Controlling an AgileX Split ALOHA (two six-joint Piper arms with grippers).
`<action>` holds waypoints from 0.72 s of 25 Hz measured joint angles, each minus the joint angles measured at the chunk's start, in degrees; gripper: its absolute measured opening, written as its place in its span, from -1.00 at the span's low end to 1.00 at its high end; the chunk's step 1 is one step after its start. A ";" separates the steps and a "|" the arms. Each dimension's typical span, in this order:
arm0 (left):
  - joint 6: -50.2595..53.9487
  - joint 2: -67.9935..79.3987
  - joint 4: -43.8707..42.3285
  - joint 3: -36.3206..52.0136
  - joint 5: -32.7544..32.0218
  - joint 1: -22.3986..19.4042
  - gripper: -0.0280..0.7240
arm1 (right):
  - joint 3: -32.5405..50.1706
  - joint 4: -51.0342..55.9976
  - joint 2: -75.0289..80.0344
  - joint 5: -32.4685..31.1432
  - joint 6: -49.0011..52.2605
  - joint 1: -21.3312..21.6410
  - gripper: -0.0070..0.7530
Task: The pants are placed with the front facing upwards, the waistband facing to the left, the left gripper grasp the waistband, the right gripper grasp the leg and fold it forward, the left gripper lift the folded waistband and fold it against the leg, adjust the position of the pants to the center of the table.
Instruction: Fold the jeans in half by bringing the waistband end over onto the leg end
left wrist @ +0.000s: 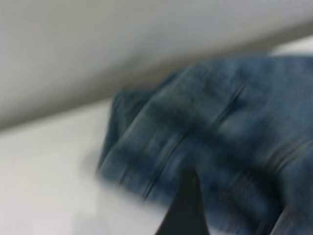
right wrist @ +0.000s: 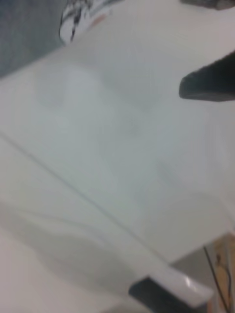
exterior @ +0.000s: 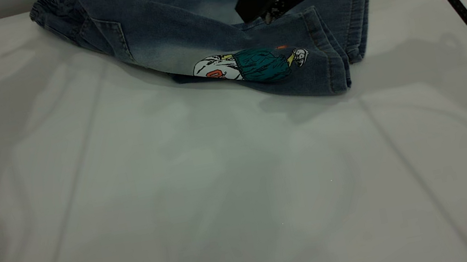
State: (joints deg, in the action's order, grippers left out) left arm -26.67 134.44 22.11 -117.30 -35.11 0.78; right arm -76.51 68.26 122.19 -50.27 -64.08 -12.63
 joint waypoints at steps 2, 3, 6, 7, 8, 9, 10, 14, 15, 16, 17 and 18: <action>3.42 0.00 -3.94 -0.27 -4.49 -2.13 0.63 | 0.00 1.53 0.00 -1.79 -0.14 -0.20 -0.28; 5.19 0.00 -5.50 -0.27 -6.23 -3.07 0.63 | 0.00 2.21 0.00 -2.33 -0.24 -0.43 -0.28; 9.28 0.21 -9.15 -0.27 -6.96 -5.29 0.63 | 0.00 3.81 0.00 -1.77 -1.18 -2.33 -0.28; 10.36 0.55 -9.64 -0.27 -6.24 -5.75 0.63 | 0.00 4.01 0.00 -1.17 -1.42 -3.05 -0.28; 11.15 0.96 -10.04 -0.27 -5.48 -5.99 0.63 | 0.00 4.17 0.00 -0.43 -1.78 -3.98 -0.28; 11.88 1.74 -10.17 -0.32 -4.84 -6.06 0.63 | 0.00 4.28 0.00 0.12 -2.05 -4.77 -0.28; 12.49 2.74 -10.19 -0.32 -3.92 -6.06 0.63 | 0.00 4.28 0.00 0.58 -2.31 -5.51 -0.28; 15.24 7.64 -8.83 -0.32 0.82 -6.06 0.63 | 0.00 4.40 0.00 1.48 -2.56 -6.59 -0.28; 15.56 8.66 -7.43 -0.32 2.22 -6.06 0.63 | 0.00 4.40 0.00 1.59 -2.56 -6.64 -0.28; 15.90 9.74 -5.66 -0.32 3.35 -6.06 0.63 | 0.00 4.40 0.00 1.66 -2.56 -6.70 -0.28; 16.04 10.68 -3.89 -0.32 4.62 -6.06 0.63 | 0.00 4.40 0.00 1.66 -2.56 -6.74 -0.28; 16.04 11.32 -1.68 -0.32 5.83 -6.06 0.63 | 0.00 4.40 0.00 1.66 -2.56 -6.77 -0.28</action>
State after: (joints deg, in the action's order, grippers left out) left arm -10.63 145.76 20.43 -117.62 -29.28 -5.28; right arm -76.51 72.67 122.19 -48.61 -66.64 -19.40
